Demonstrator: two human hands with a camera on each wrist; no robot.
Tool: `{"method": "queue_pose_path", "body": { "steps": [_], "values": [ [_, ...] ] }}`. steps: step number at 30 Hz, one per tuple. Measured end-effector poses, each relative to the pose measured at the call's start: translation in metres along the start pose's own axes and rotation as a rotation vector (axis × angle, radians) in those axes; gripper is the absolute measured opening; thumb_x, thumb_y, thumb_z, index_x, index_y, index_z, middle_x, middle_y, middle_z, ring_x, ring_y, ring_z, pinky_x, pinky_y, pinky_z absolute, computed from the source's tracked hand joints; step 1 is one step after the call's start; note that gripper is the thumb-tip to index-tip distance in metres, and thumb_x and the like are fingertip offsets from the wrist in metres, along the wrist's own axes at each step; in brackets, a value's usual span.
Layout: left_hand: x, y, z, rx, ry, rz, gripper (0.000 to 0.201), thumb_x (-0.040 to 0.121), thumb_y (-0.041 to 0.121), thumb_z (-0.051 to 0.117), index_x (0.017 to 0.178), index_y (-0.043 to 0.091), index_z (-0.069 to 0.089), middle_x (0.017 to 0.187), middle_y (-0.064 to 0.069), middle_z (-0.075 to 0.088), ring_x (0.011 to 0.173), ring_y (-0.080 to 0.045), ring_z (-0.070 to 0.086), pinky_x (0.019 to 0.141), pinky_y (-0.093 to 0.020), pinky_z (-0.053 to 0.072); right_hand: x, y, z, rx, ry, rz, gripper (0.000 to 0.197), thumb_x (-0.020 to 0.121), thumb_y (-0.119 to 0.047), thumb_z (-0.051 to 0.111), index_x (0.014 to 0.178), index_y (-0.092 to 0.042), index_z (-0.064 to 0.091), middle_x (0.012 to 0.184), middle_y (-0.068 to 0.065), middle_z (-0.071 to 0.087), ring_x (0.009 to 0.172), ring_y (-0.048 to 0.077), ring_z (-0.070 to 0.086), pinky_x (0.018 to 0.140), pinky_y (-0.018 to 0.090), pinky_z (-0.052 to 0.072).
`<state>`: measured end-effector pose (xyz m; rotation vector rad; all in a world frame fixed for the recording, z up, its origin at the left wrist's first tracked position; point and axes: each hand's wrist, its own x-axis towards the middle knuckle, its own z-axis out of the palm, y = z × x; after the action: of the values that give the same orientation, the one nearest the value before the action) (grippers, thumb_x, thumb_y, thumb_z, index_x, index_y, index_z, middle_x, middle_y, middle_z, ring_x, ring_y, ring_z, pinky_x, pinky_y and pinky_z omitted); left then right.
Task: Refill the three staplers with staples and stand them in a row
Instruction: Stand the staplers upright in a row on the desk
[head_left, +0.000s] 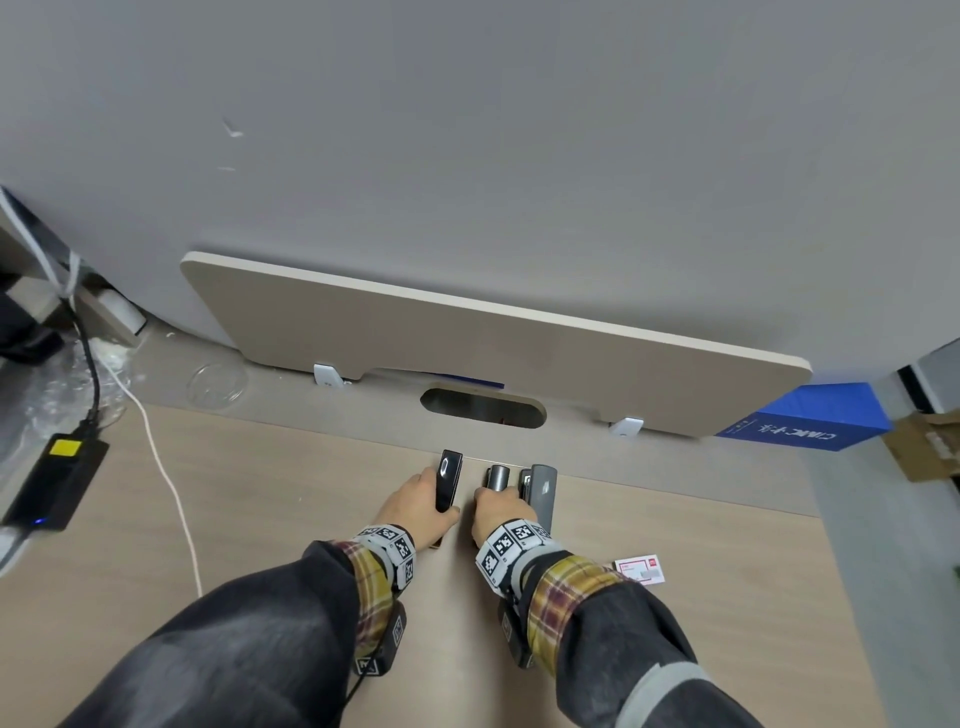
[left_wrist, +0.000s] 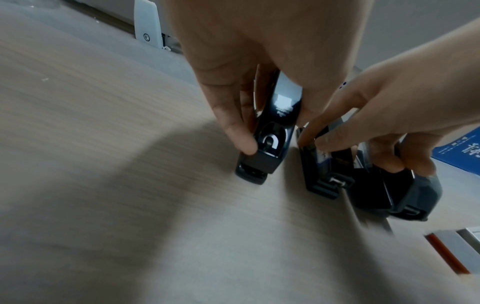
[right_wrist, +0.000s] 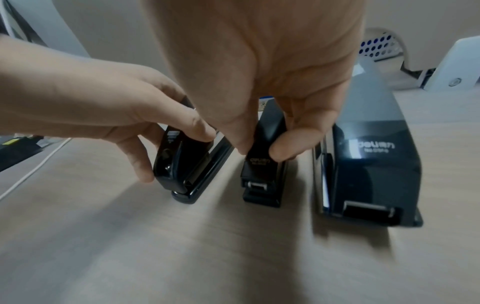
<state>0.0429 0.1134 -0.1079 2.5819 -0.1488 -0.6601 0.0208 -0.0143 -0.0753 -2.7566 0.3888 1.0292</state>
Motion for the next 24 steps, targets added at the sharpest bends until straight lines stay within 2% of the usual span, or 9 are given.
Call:
{"method": "queue_pose_path", "body": {
  "steps": [5, 10, 13, 16, 18, 20, 24],
  "values": [
    [0.0, 0.0, 0.001, -0.005, 0.013, 0.008, 0.042, 0.082, 0.046, 0.06, 0.11, 0.016, 0.049, 0.108, -0.005, 0.061, 0.098, -0.026, 0.06, 0.082, -0.036, 0.05, 0.001, 0.003, -0.001, -0.018, -0.006, -0.005, 0.035, 0.092, -0.014, 0.05, 0.127, -0.013, 0.049, 0.127, 0.016, 0.043, 0.107, 0.035, 0.059, 0.092, 0.041, 0.049],
    [0.002, 0.006, 0.004, -0.034, 0.044, -0.005, 0.051, 0.083, 0.048, 0.061, 0.118, 0.014, 0.047, 0.111, -0.006, 0.06, 0.099, -0.025, 0.06, 0.083, -0.034, 0.05, -0.002, 0.005, -0.003, -0.075, 0.027, -0.049, 0.035, 0.093, -0.015, 0.047, 0.128, -0.013, 0.05, 0.125, 0.016, 0.045, 0.106, 0.034, 0.059, 0.089, 0.041, 0.049],
    [-0.002, 0.008, 0.001, -0.028, 0.069, -0.023, 0.057, 0.081, 0.058, 0.058, 0.117, 0.015, 0.047, 0.112, -0.004, 0.058, 0.098, -0.027, 0.061, 0.08, -0.035, 0.049, -0.012, 0.007, -0.01, -0.071, 0.142, -0.106, 0.031, 0.093, -0.016, 0.046, 0.123, -0.011, 0.051, 0.121, 0.016, 0.05, 0.102, 0.035, 0.061, 0.083, 0.04, 0.05],
    [-0.01, 0.011, -0.005, 0.008, 0.166, -0.021, 0.056, 0.085, 0.066, 0.046, 0.112, 0.017, 0.047, 0.112, -0.003, 0.051, 0.094, -0.026, 0.06, 0.075, -0.035, 0.048, -0.027, 0.024, -0.025, 0.059, 0.373, -0.173, 0.021, 0.092, -0.023, 0.044, 0.104, -0.011, 0.056, 0.102, 0.013, 0.063, 0.091, 0.036, 0.063, 0.074, 0.038, 0.05],
    [-0.014, 0.016, -0.01, 0.005, 0.215, -0.001, 0.05, 0.089, 0.063, 0.041, 0.109, 0.018, 0.046, 0.111, -0.002, 0.05, 0.089, -0.024, 0.059, 0.072, -0.034, 0.048, -0.031, 0.051, -0.034, 0.183, 0.499, -0.109, 0.02, 0.09, -0.027, 0.043, 0.09, -0.012, 0.056, 0.09, 0.011, 0.065, 0.082, 0.034, 0.062, 0.068, 0.035, 0.047],
    [-0.02, 0.023, -0.013, 0.009, 0.239, 0.016, 0.043, 0.092, 0.058, 0.04, 0.108, 0.018, 0.045, 0.108, -0.002, 0.049, 0.081, -0.02, 0.055, 0.066, -0.032, 0.045, -0.032, 0.088, -0.034, 0.262, 0.544, 0.013, 0.02, 0.088, -0.027, 0.044, 0.087, -0.011, 0.057, 0.091, 0.01, 0.065, 0.082, 0.033, 0.061, 0.068, 0.034, 0.046],
    [-0.036, 0.044, -0.016, -0.001, 0.337, 0.052, 0.025, 0.096, 0.042, 0.043, 0.099, 0.017, 0.044, 0.094, -0.001, 0.05, 0.067, -0.016, 0.049, 0.056, -0.026, 0.034, -0.034, 0.155, -0.005, 0.19, 0.452, 0.146, 0.029, 0.088, -0.028, 0.046, 0.107, -0.011, 0.057, 0.112, 0.011, 0.058, 0.104, 0.031, 0.052, 0.082, 0.038, 0.048]
  ]
}}
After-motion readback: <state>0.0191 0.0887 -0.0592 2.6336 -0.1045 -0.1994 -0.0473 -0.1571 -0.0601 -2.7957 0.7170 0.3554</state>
